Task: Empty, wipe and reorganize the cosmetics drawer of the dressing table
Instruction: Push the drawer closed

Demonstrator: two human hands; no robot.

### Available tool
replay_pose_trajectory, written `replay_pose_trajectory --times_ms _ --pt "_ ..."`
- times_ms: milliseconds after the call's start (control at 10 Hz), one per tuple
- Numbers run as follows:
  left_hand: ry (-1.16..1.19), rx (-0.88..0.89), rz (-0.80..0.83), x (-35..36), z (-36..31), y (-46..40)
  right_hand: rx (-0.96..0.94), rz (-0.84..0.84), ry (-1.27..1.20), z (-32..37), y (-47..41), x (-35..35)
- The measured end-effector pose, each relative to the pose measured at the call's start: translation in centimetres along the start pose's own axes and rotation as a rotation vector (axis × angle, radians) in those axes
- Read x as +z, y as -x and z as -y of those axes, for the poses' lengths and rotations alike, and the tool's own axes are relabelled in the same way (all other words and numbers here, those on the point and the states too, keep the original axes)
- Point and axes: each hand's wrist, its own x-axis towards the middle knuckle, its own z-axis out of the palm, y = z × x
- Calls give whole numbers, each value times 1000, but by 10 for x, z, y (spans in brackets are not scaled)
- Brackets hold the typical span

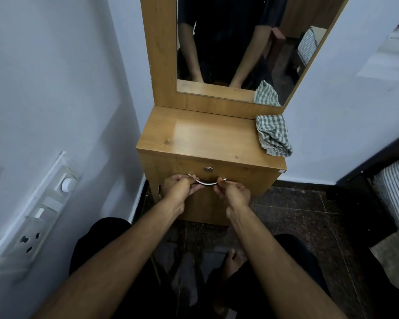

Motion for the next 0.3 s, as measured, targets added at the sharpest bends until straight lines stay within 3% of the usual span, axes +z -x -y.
replay_pose_trajectory --times_ms 200,300 --pt "9 -16 -14 6 -1 -17 0 8 -48 5 -9 6" --pt "-187 64 -26 -3 7 -10 -100 -27 84 2 -1 -2"
